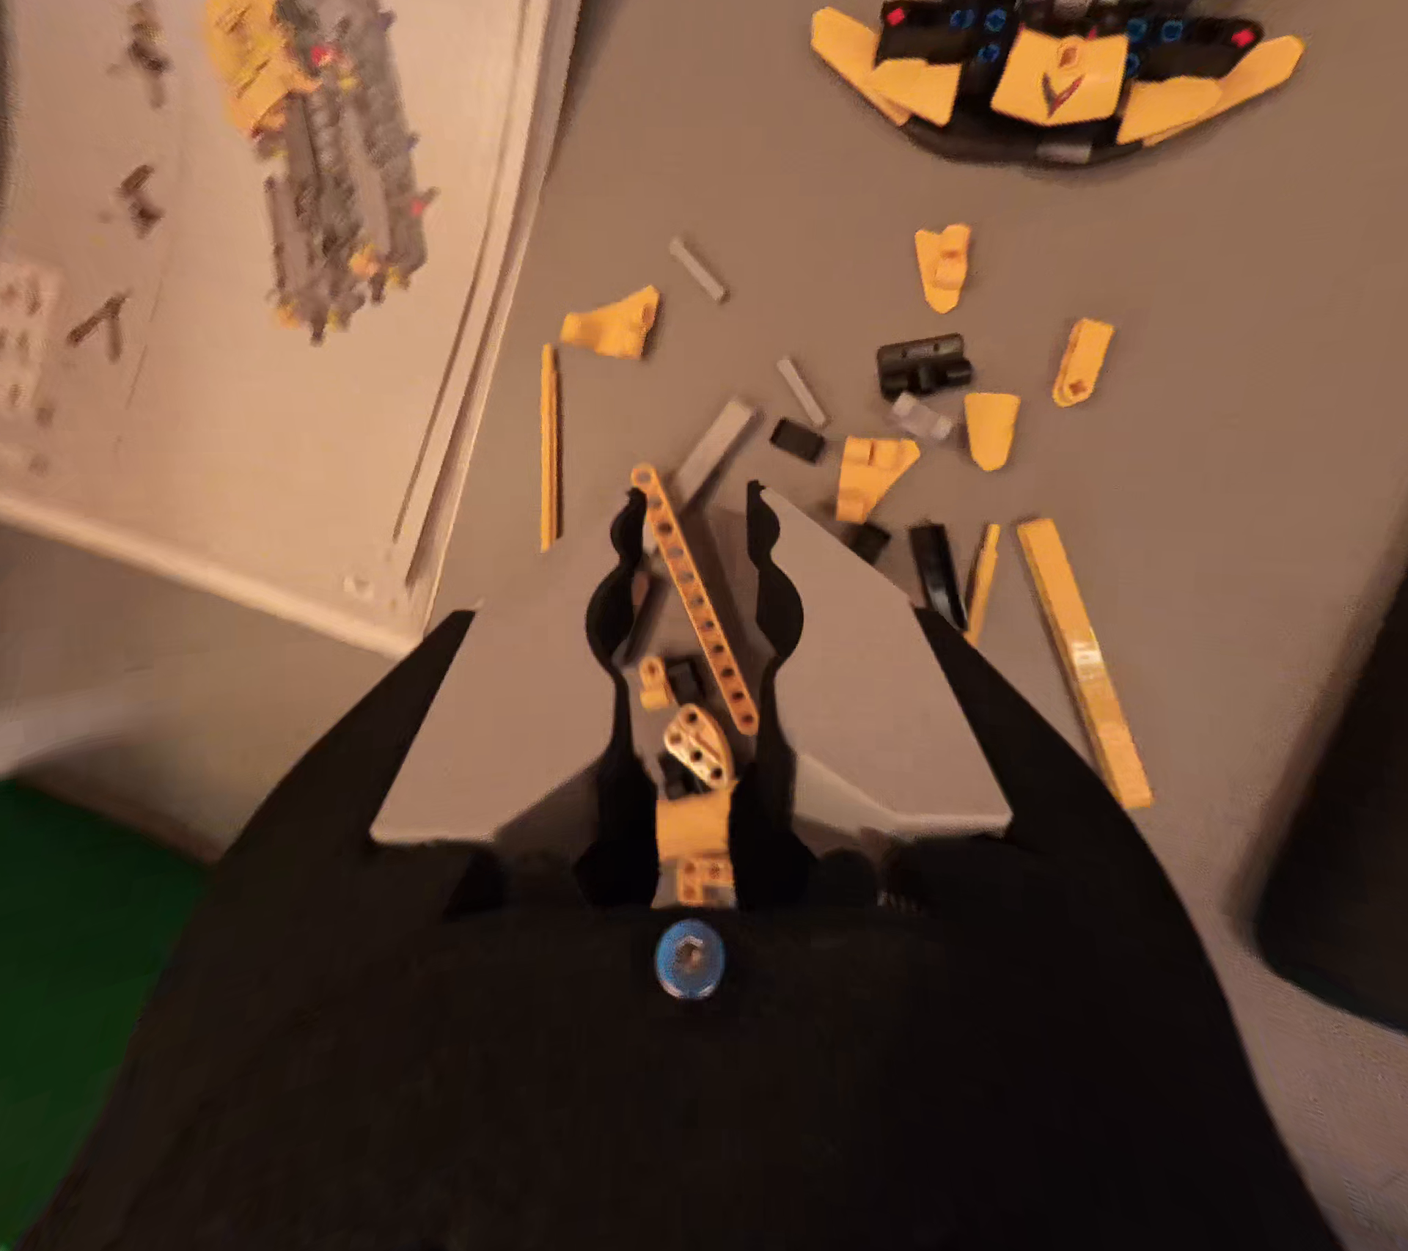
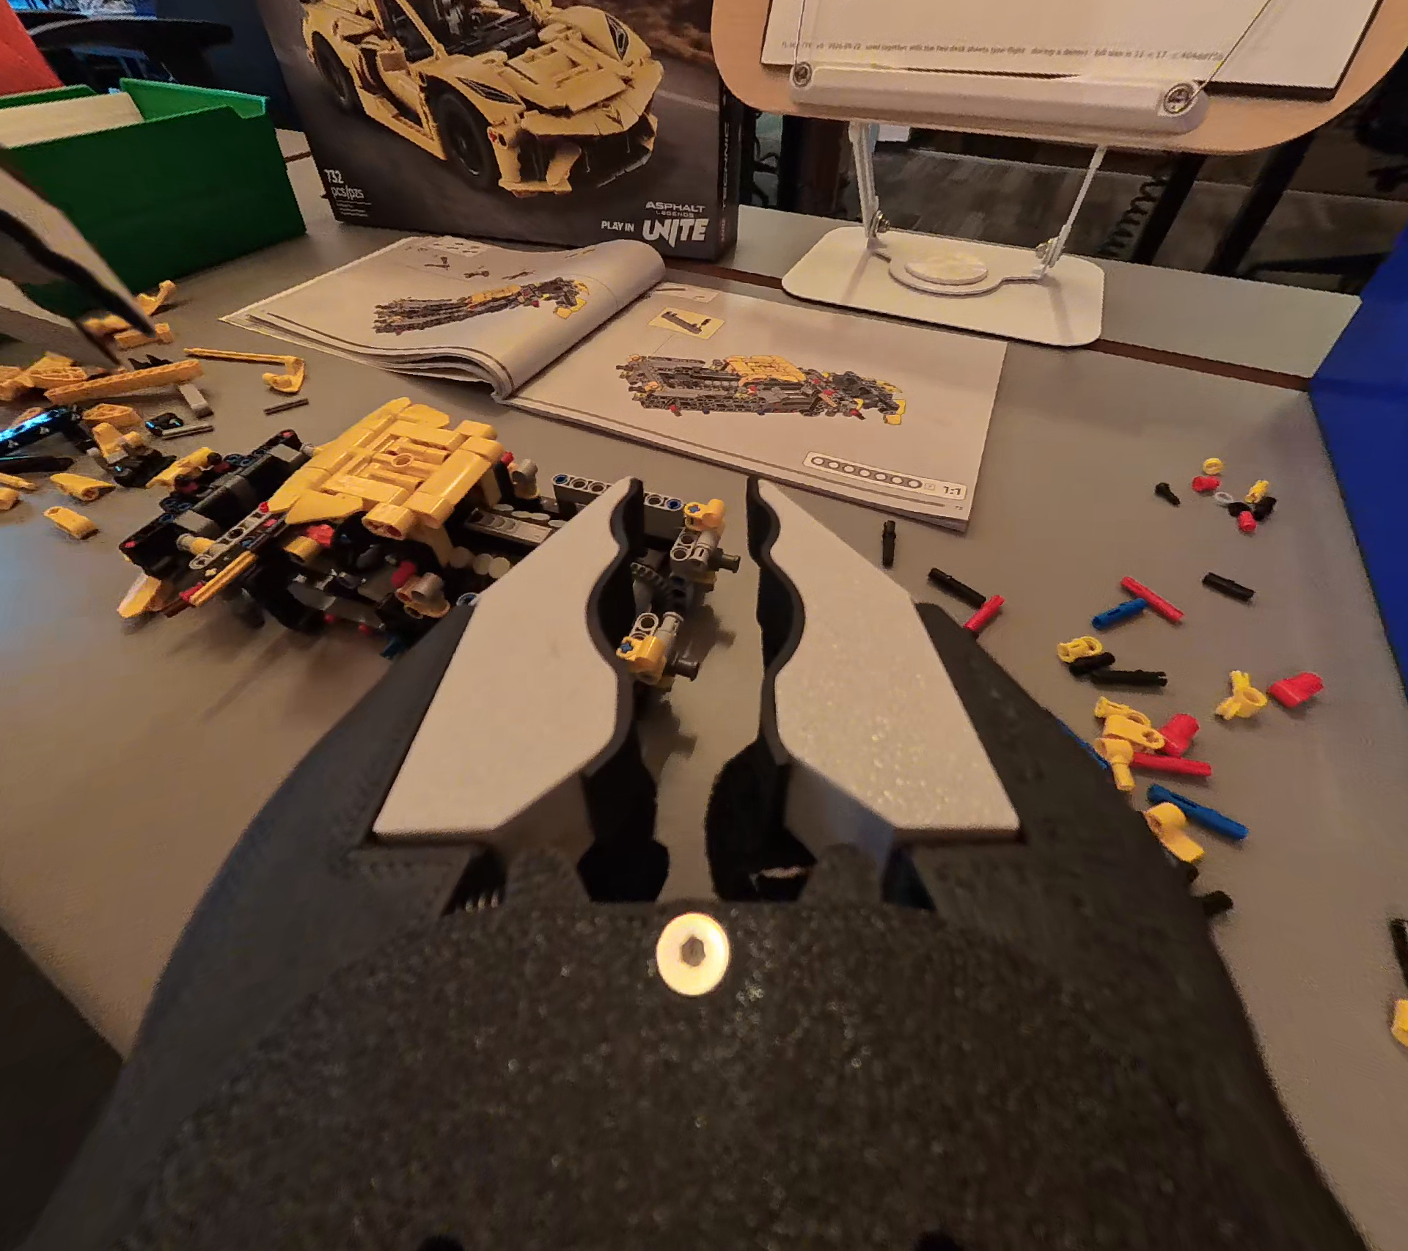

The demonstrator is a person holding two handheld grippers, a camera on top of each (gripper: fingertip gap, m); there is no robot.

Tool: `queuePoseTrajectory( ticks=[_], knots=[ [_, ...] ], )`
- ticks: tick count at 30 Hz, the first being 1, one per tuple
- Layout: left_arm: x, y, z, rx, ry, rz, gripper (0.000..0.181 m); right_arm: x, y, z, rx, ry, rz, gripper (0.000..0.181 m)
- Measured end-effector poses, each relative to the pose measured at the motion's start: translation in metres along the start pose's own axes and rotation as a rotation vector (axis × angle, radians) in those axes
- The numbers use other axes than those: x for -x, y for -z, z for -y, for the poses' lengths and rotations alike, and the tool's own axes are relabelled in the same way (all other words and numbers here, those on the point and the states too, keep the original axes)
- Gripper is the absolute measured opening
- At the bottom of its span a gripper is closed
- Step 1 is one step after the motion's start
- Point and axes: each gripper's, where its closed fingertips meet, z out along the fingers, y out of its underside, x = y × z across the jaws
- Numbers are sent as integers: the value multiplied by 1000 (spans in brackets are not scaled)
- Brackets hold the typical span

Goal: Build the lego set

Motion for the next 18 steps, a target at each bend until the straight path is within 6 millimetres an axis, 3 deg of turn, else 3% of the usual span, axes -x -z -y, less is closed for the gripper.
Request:
queuePoseTrajectory(
  ticks=[6,8,12,15,18],
  knots=[
    [-6,-31,3,172,-165,-225,27,-6,3,2,-22,-62,9,26],
    [-5,-34,-1,229,-198,-236,11,-6,3,1,-22,-74,16,26],
    [-5,-32,6,233,-212,-257,7,-5,3,2,-24,-78,26,26],
    [9,-23,48,112,-133,-245,7,-4,2,1,-22,-77,29,26],
    [20,-8,139,-115,-39,-266,7,-4,2,1,-20,-81,33,26]
  ],
)
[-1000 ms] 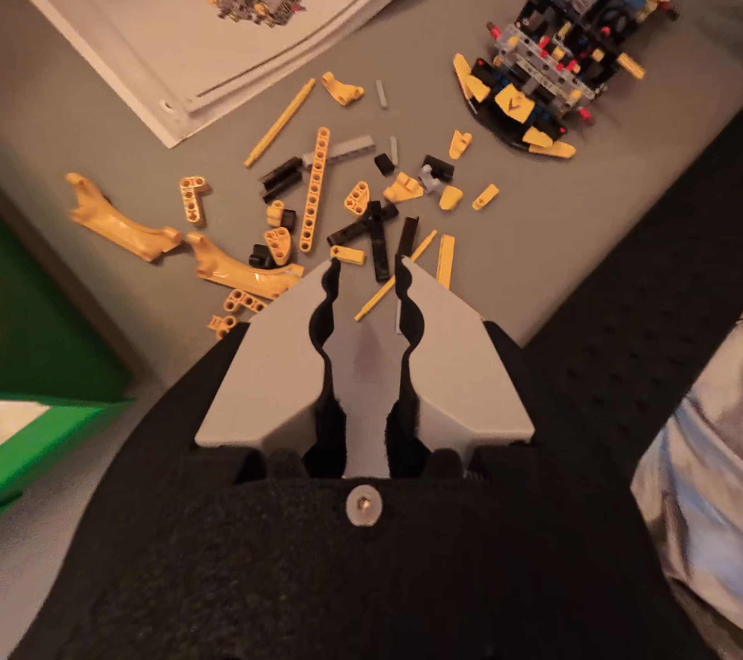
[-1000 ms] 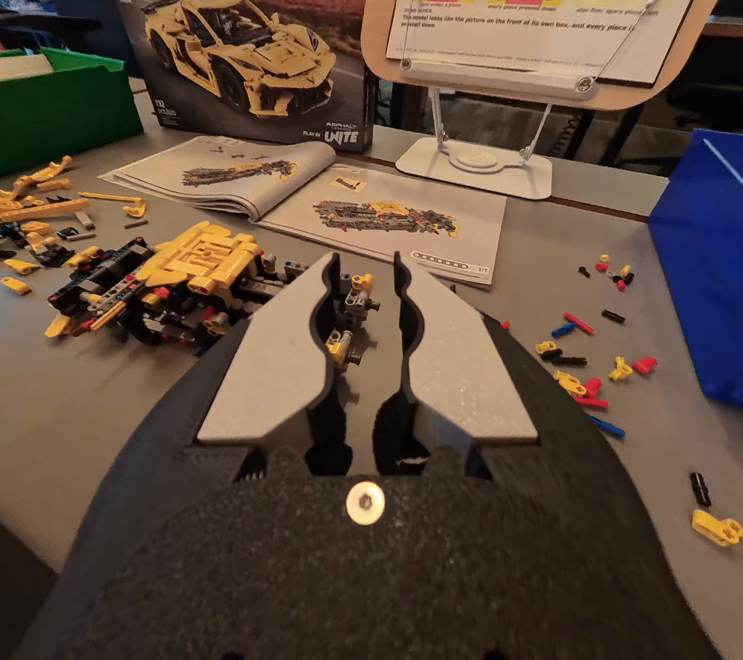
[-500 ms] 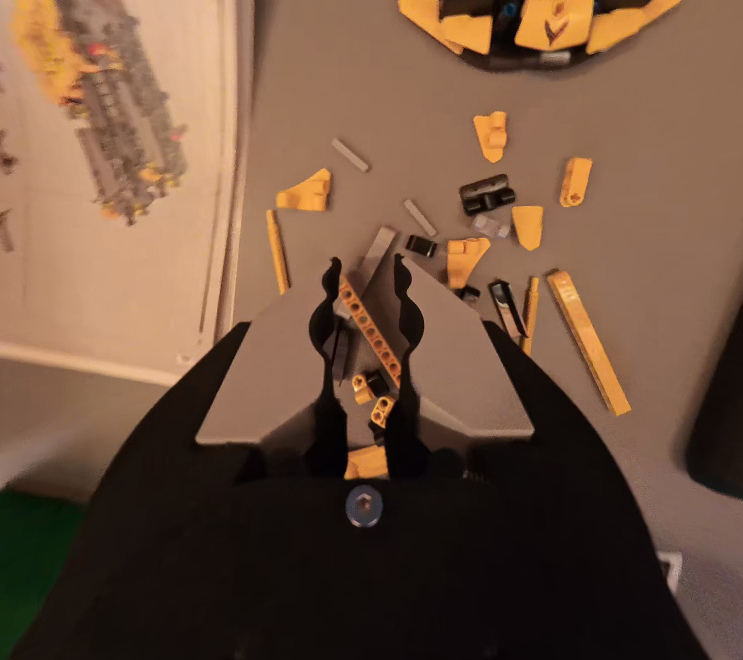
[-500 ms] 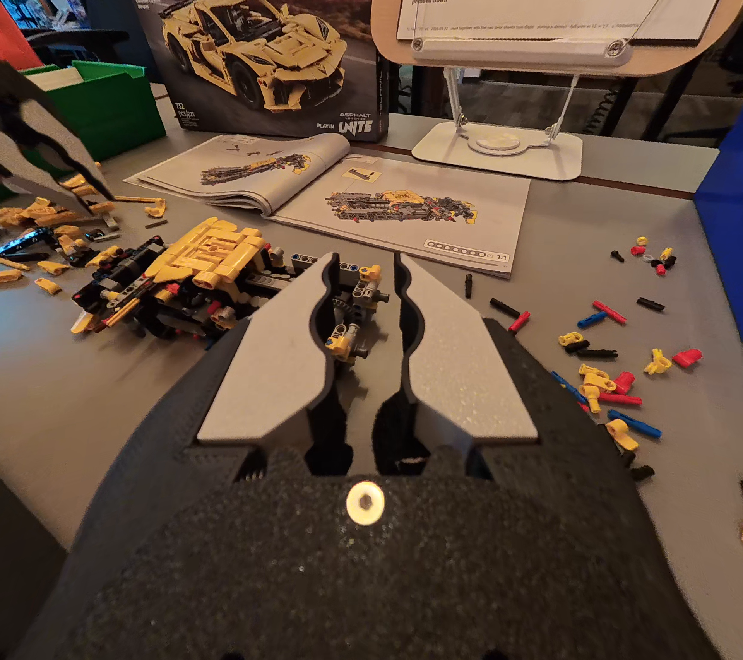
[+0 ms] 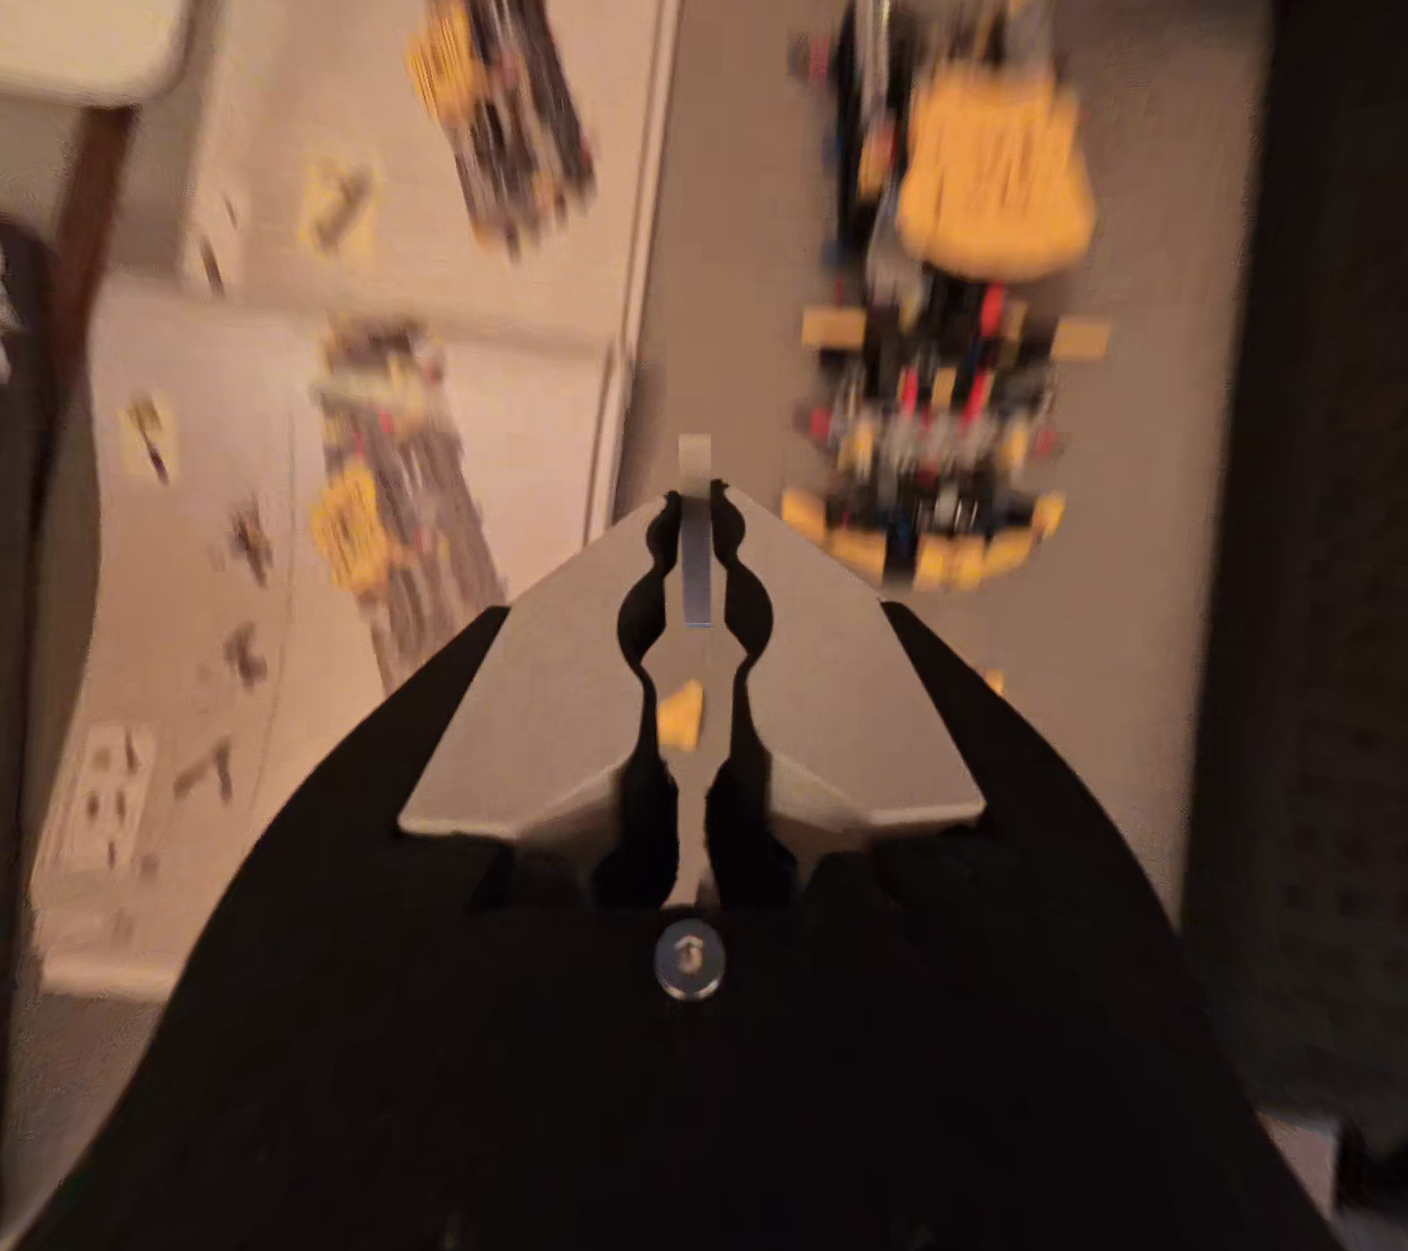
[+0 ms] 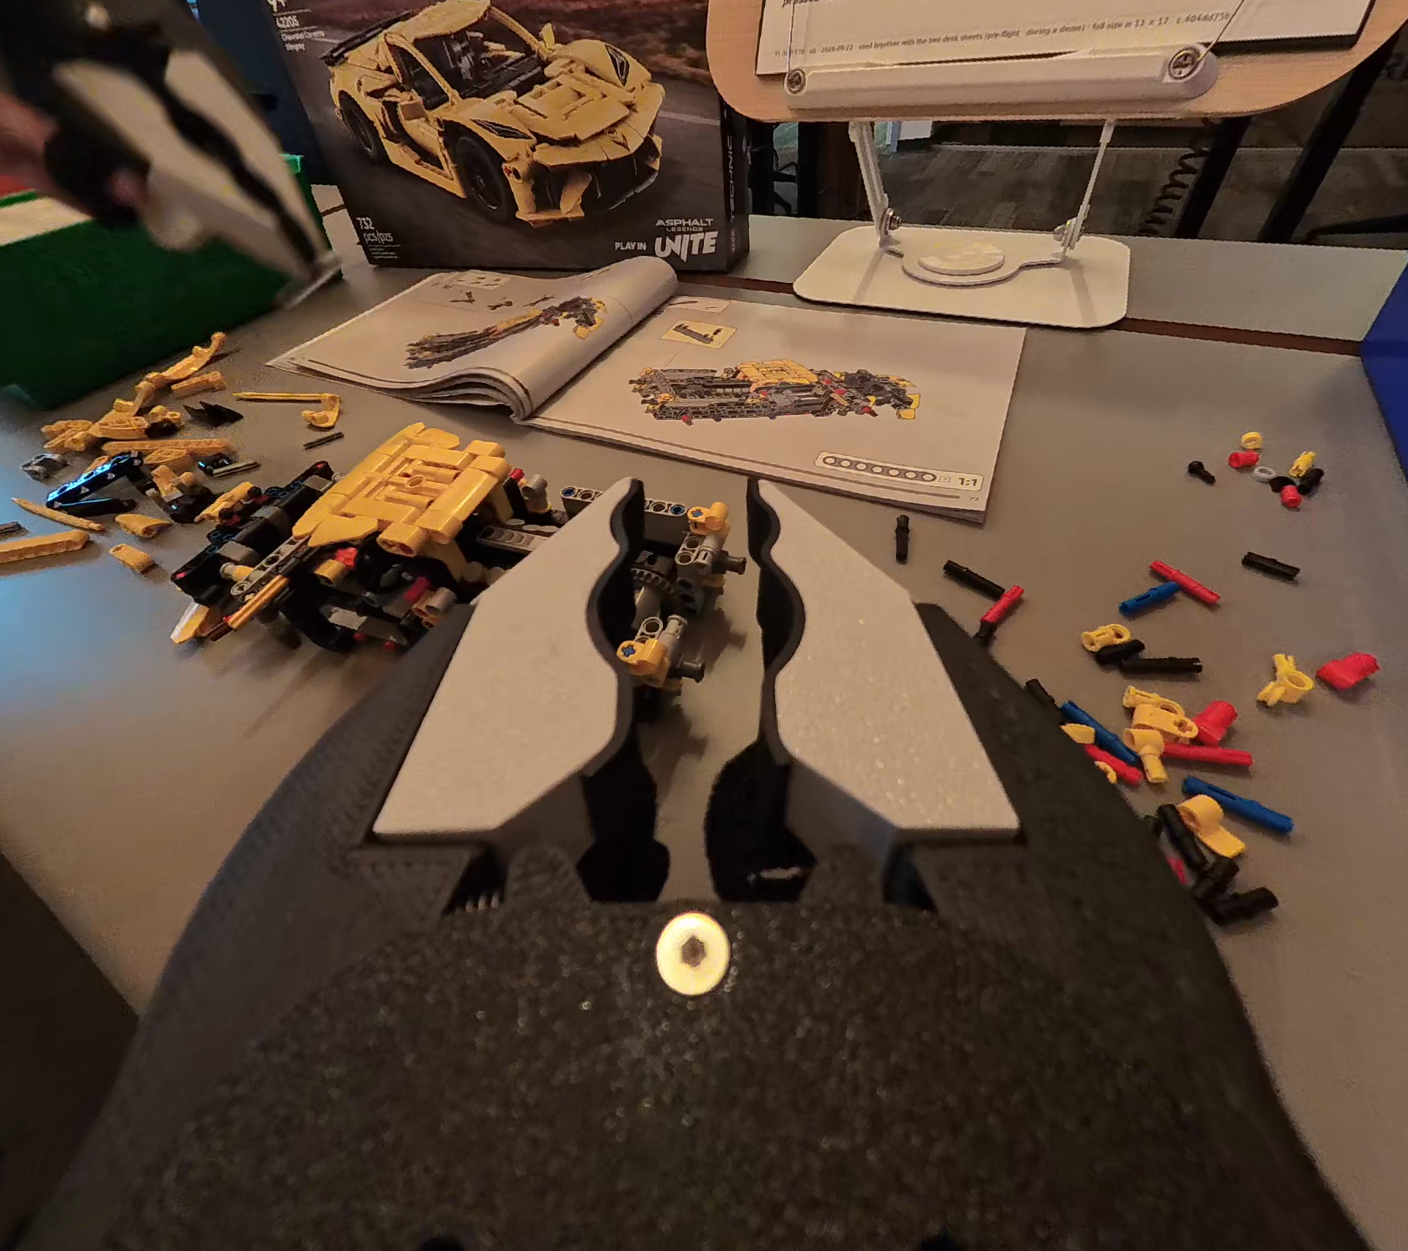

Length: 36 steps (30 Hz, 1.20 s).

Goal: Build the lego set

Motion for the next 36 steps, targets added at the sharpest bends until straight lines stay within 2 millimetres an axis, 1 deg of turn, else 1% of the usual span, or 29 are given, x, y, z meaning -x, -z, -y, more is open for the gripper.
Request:
queuePoseTrajectory(
  ticks=[1,2,3,4,6,8,9,10,12,14,16,18,23,26,32,36],
  knots=[
    [2,-4,33,-54,29,-18,7,0,0,0,0,0,0,26],
    [4,-14,63,-77,47,-34,7,0,0,0,1,1,0,26],
    [5,-29,90,-76,41,-53,7,0,0,-1,4,2,1,26],
    [3,-48,112,-51,20,-92,7,0,-1,-1,8,4,0,26],
    [8,-95,145,50,-22,-130,7,0,-1,-1,7,8,-3,26],
    [11,-142,164,170,-43,-184,7,0,0,-1,5,11,-6,25],
    [15,-162,171,226,-57,-191,7,0,0,-1,5,12,-5,25],
    [19,-179,174,283,-81,-191,7,0,0,-1,7,13,-5,25],
    [20,-203,185,339,-102,-227,7,1,0,-2,13,16,-3,25],
    [28,-217,187,408,-136,-186,7,1,0,-3,15,19,-2,25],
    [23,-225,187,438,-154,-218,7,1,0,-3,14,18,1,25],
    [25,-231,184,470,-140,-197,8,2,1,-2,10,14,7,25],
    [23,-241,182,458,-108,-203,7,4,0,-3,9,-8,34,25],
    [25,-243,176,469,-124,-195,7,8,1,-2,6,-8,54,25],
    [24,-244,177,457,-92,-202,7,9,0,-4,17,6,50,25],
    [24,-245,178,466,-16,-191,7,9,0,-4,19,2,52,25]
  ],
)
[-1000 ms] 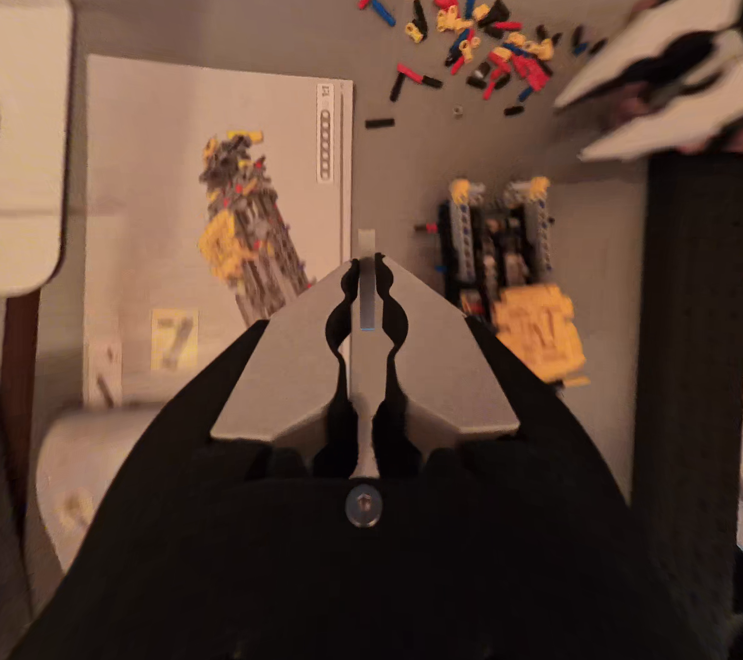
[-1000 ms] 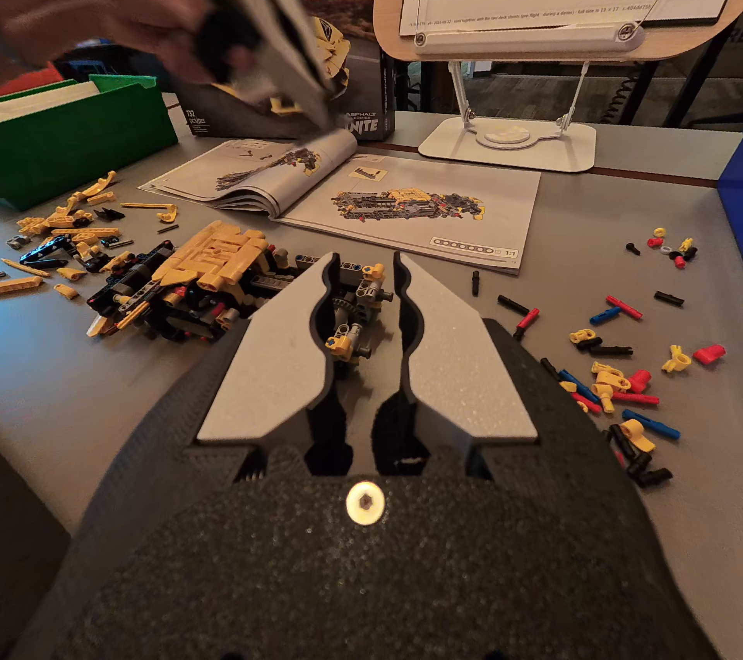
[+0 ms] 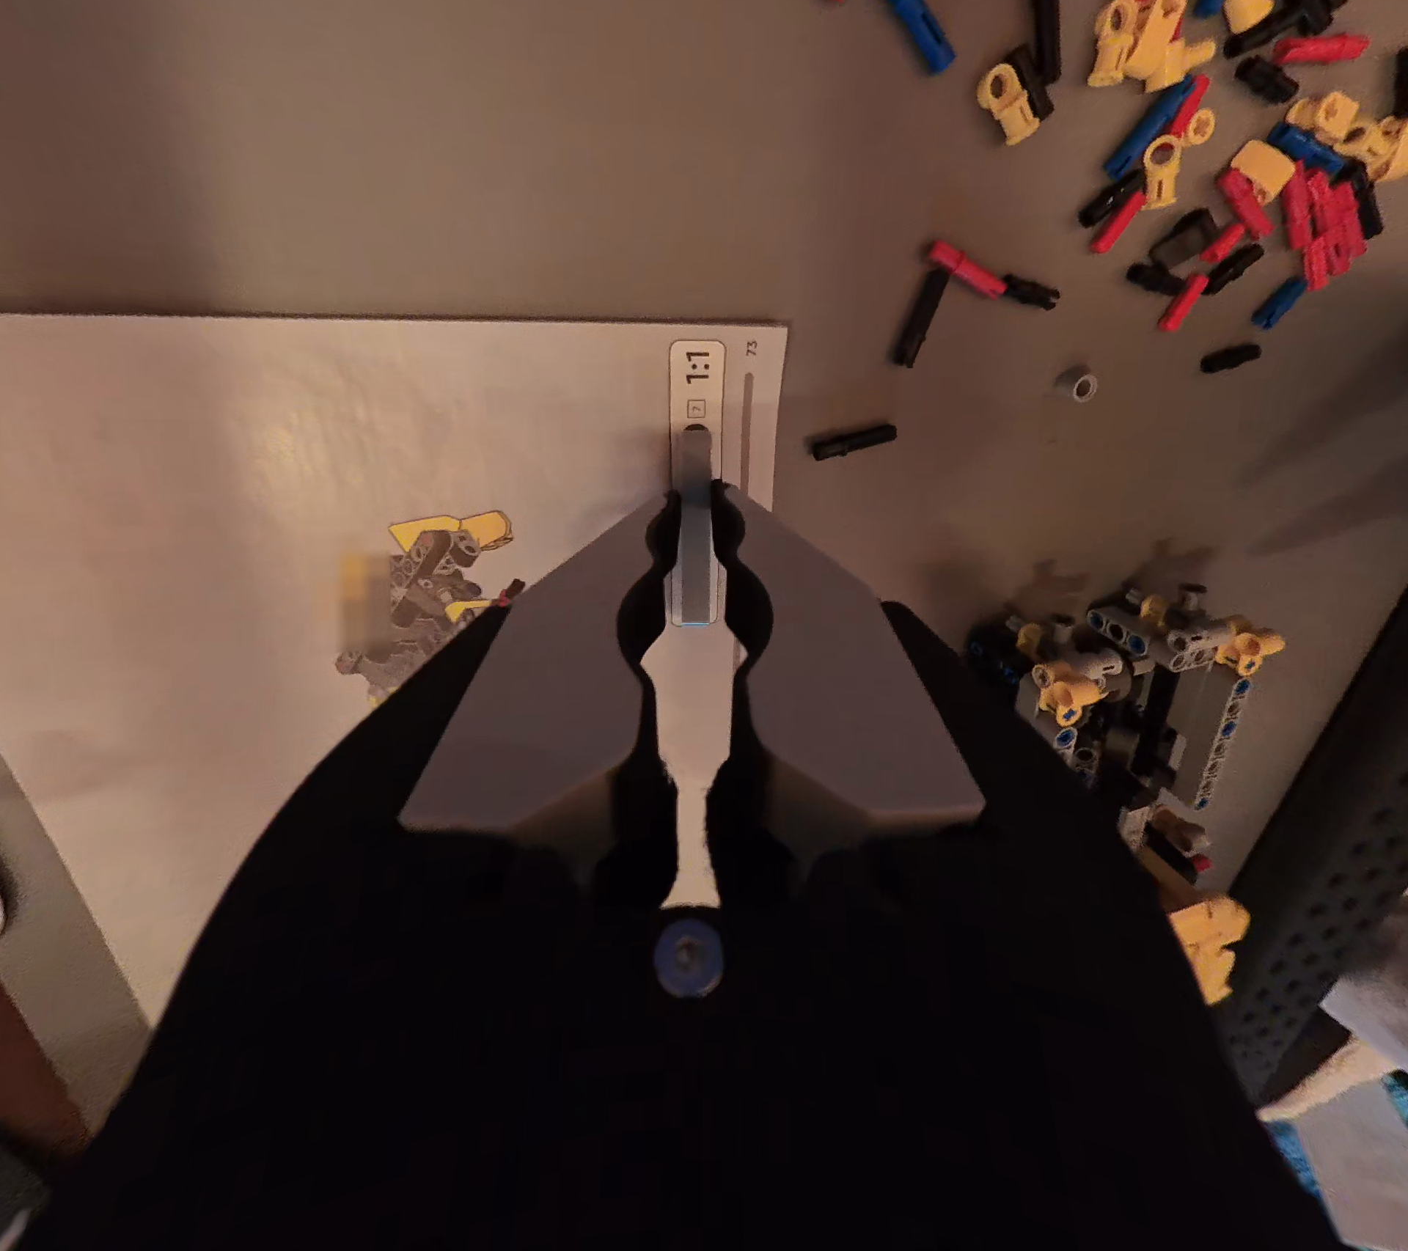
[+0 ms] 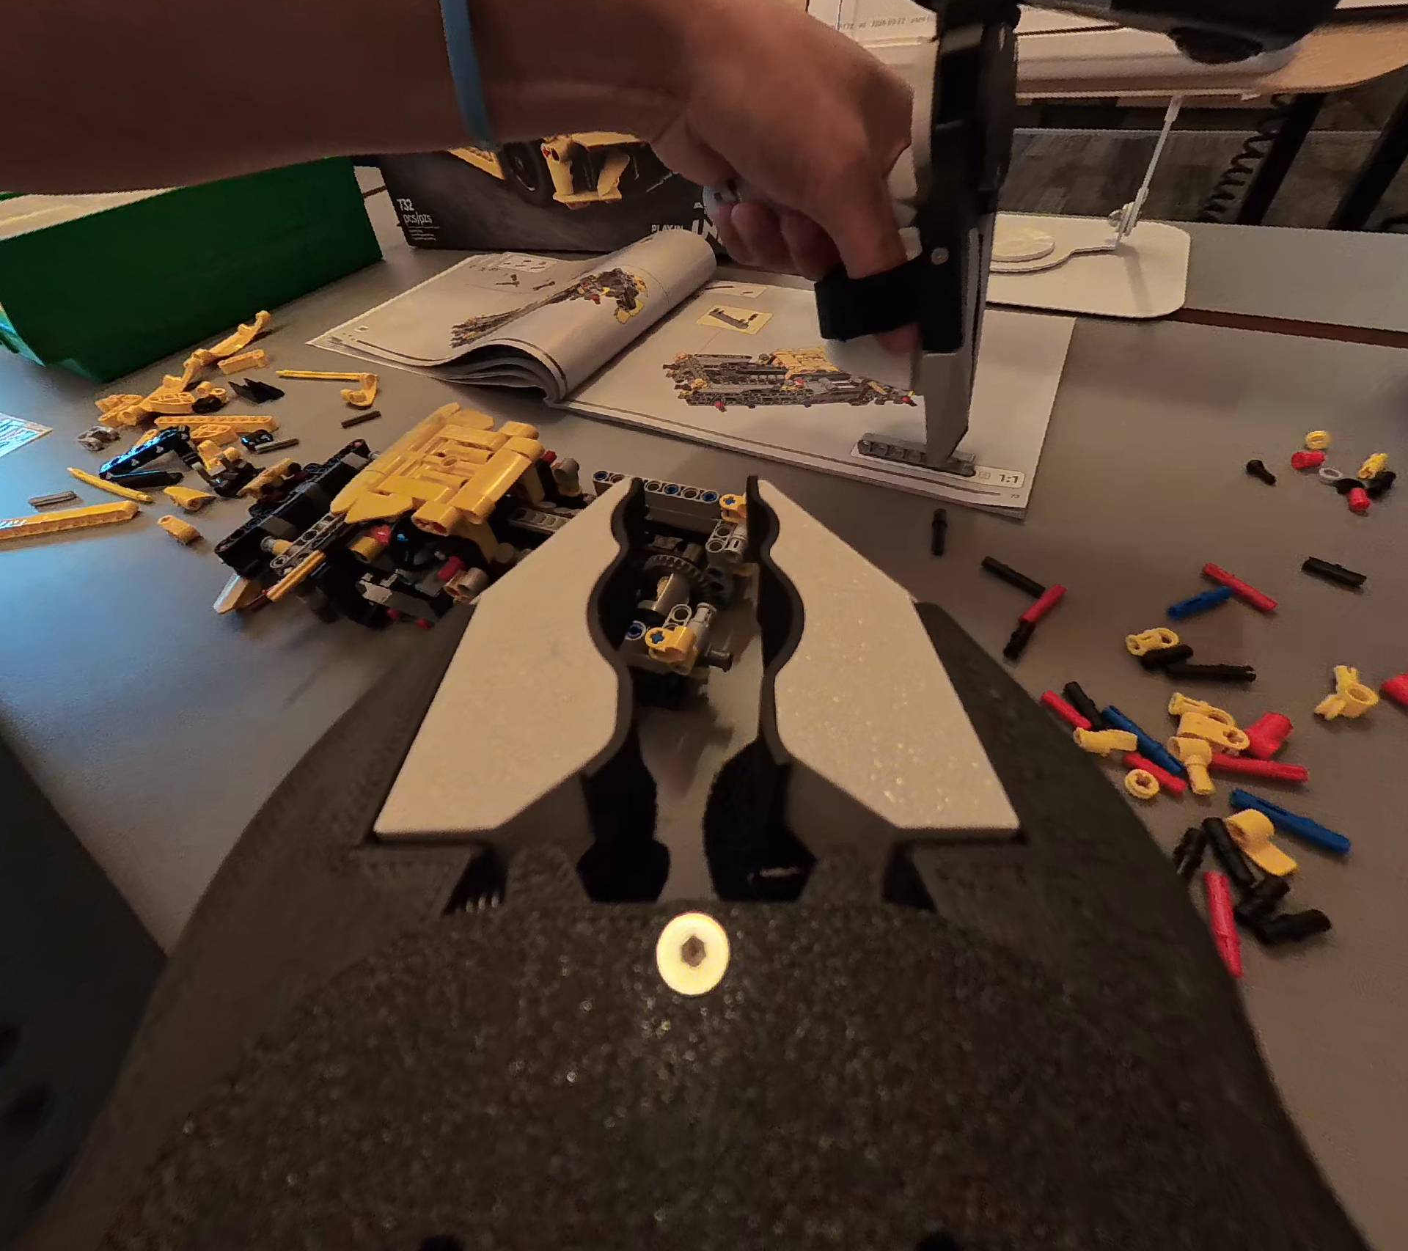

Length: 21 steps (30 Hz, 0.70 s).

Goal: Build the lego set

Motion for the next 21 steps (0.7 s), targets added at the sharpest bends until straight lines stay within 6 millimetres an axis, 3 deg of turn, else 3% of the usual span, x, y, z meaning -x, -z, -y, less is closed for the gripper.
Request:
queuePoseTrajectory(
  ticks=[21],
  knots=[
    [0,-2,1,-30,-60,24,7,2,-2,-4,22,11,4,25]
  ],
)
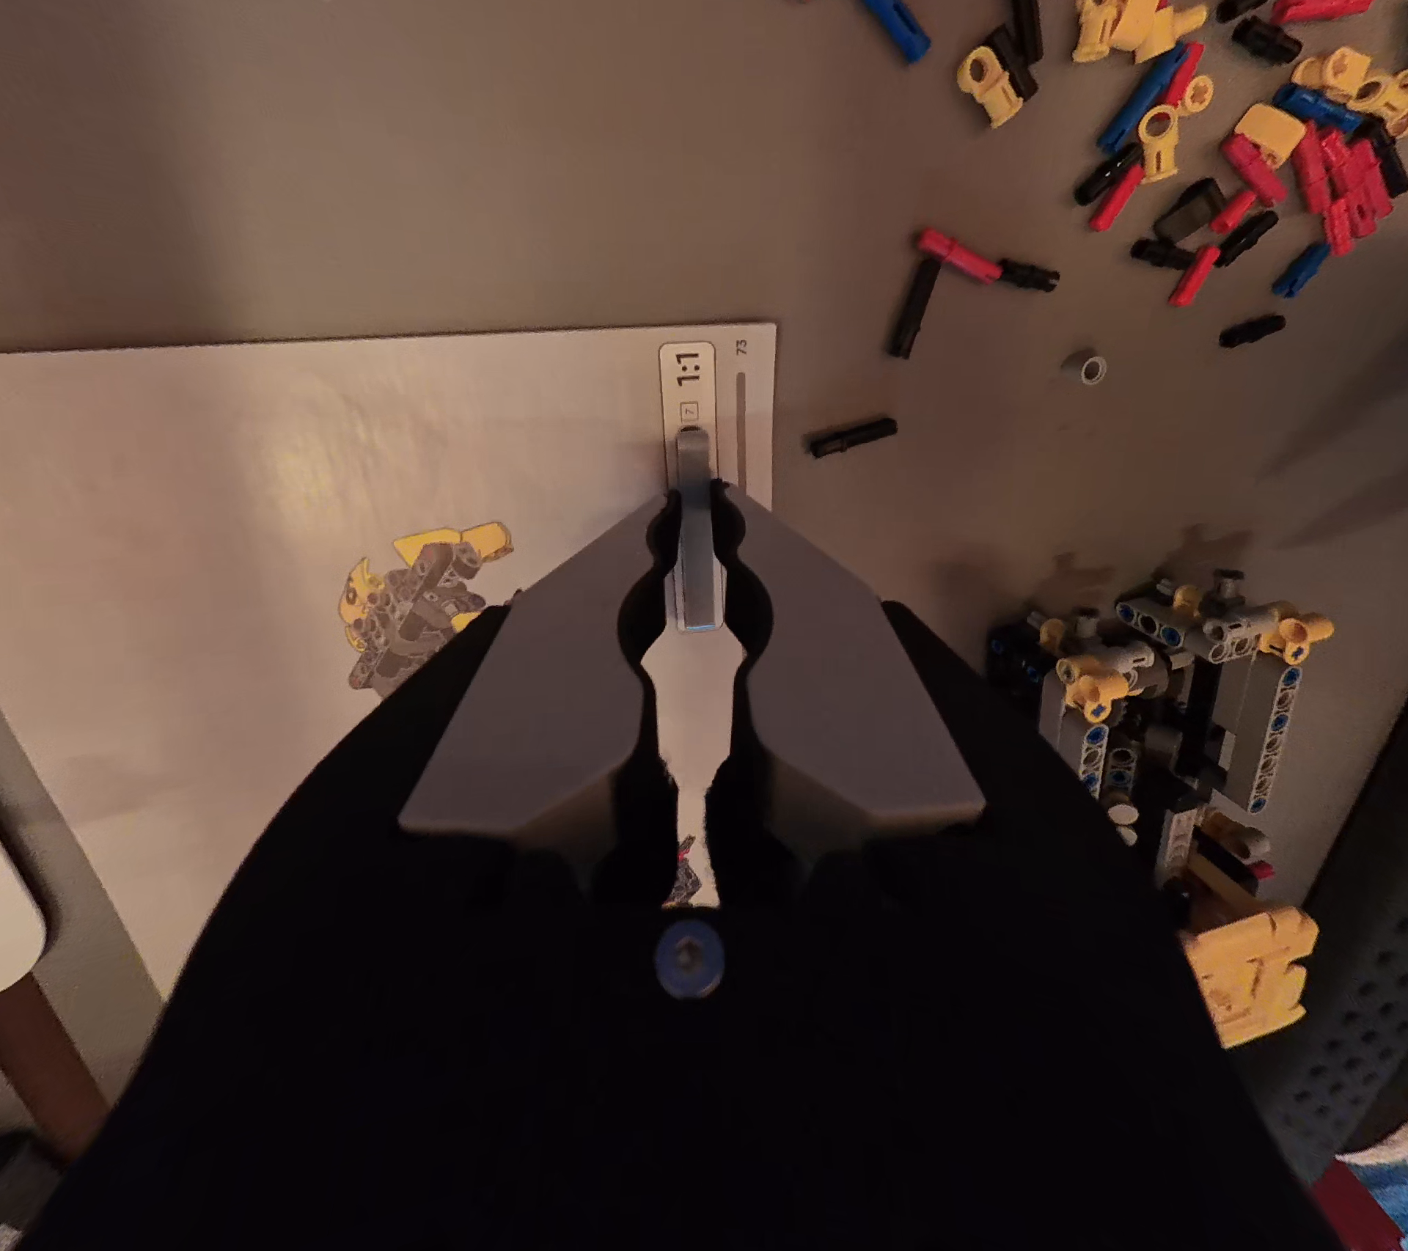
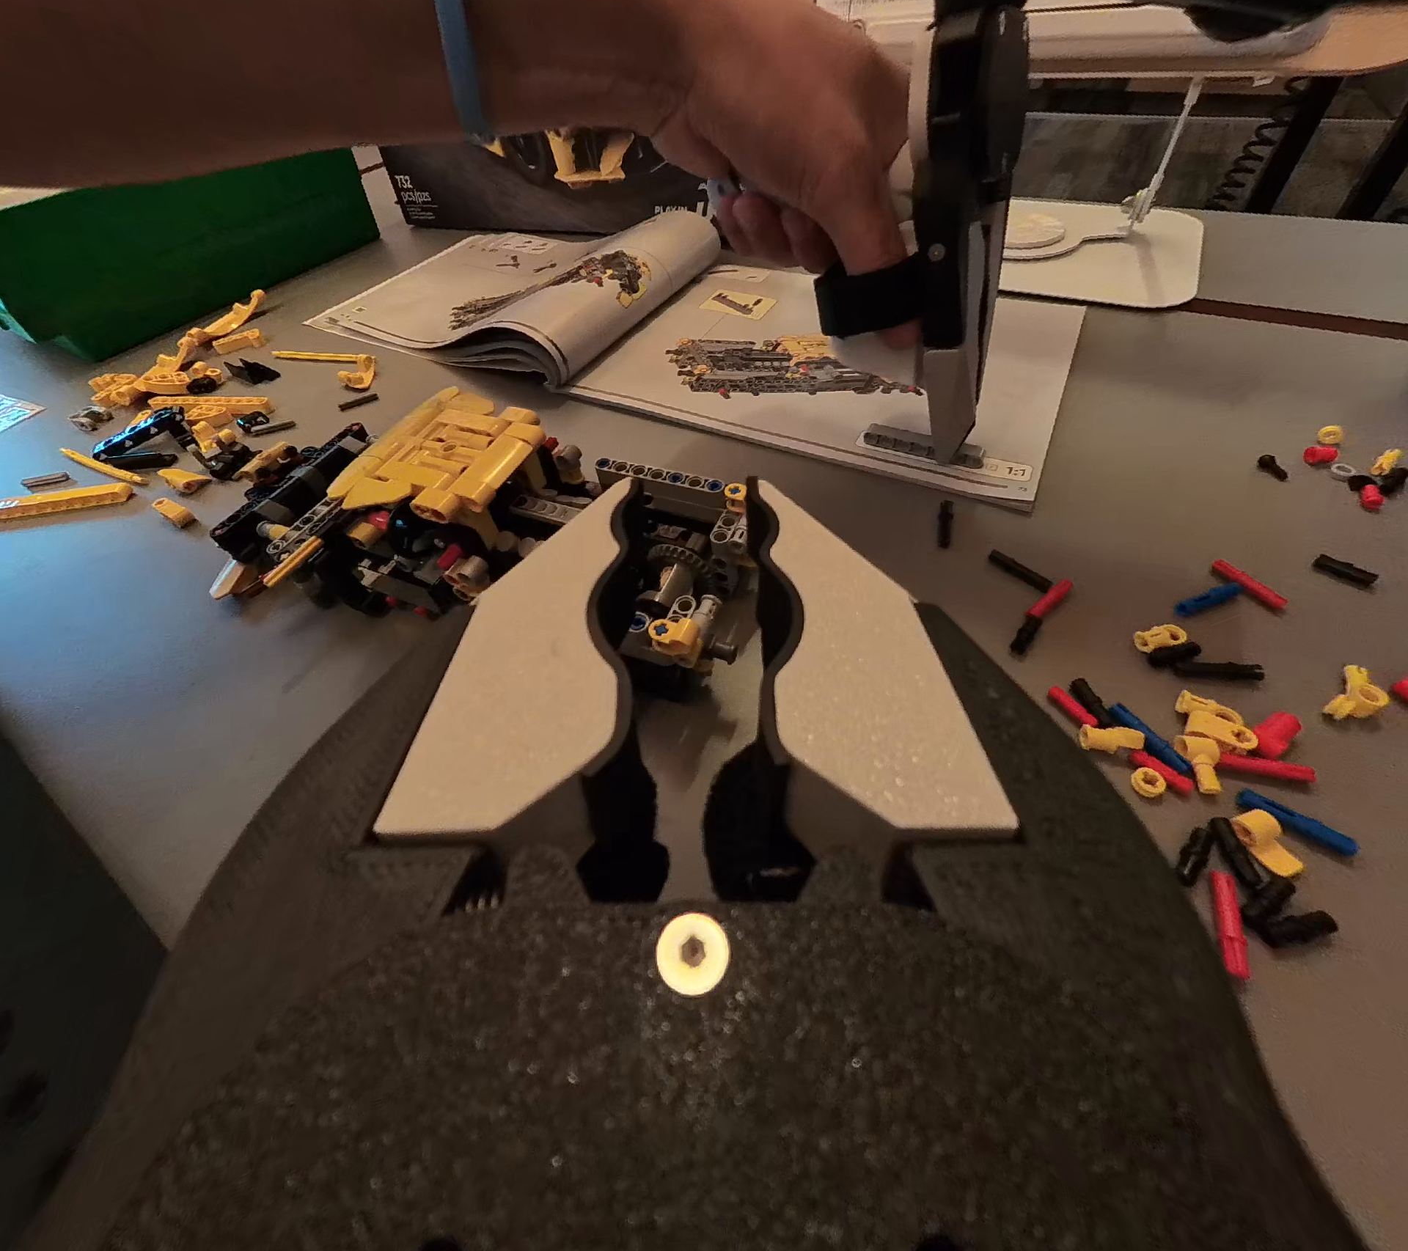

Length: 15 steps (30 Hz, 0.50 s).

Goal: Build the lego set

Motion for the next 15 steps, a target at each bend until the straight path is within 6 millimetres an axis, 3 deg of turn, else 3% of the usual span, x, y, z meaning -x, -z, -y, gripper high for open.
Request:
queuePoseTrajectory(
  ticks=[2,3,5,7,9,11,12,15],
  knots=[
    [5,17,3,-61,7,26,7,-1,2,2,-14,-5,-3,25],
    [4,40,9,-149,36,23,7,-2,3,4,-23,-10,-6,25],
    [-16,105,10,-359,93,-16,7,-4,5,4,-31,-26,-7,25],
    [-43,169,-15,-503,96,49,7,-7,4,4,-34,-51,-1,26],
    [-84,208,-56,-596,113,101,7,-8,2,2,-29,-73,11,27],
    [-134,206,-95,-629,153,89,7,-7,-2,-3,-5,-79,24,29],
    [-160,189,-111,-619,179,57,7,-6,-4,-5,9,-77,31,31],
    [-219,113,-141,-543,274,-15,7,-1,-9,-10,34,-66,48,34]
  ],
)
